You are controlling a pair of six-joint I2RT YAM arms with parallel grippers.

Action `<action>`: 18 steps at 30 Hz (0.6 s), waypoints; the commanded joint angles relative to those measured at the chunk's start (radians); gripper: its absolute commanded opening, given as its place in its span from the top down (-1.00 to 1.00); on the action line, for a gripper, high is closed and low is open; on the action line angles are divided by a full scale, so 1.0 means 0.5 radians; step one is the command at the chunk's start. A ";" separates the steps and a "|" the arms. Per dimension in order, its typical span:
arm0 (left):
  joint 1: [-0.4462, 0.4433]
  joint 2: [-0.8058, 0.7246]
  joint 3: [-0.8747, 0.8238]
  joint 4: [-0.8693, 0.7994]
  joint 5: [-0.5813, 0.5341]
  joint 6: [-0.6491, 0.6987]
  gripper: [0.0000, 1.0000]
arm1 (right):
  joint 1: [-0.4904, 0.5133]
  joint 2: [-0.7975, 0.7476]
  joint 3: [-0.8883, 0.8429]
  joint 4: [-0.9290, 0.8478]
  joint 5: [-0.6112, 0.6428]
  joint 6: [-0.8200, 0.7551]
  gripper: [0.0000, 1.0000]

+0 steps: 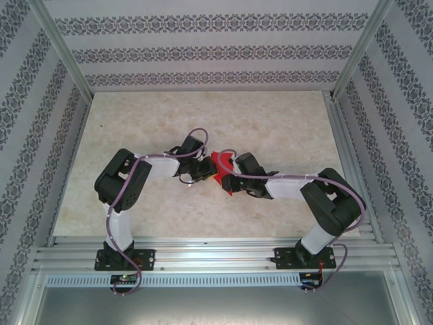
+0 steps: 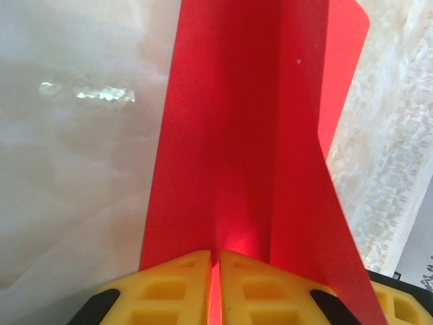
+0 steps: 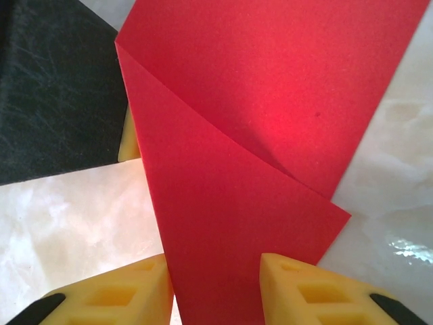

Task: Fold a paper plane with a square sheet of paper (fold left side to right side)
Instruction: Fourth fold the wing at the center of the table.

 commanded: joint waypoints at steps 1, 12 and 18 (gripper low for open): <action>-0.042 0.083 0.013 -0.116 -0.092 0.052 0.77 | -0.019 0.037 0.058 -0.038 0.006 -0.055 0.30; -0.045 0.073 0.015 -0.127 -0.087 0.061 0.78 | -0.036 0.041 0.019 0.098 -0.269 0.040 0.86; -0.046 0.020 -0.002 -0.159 -0.104 0.084 0.77 | -0.059 0.050 -0.023 0.190 -0.378 0.068 0.90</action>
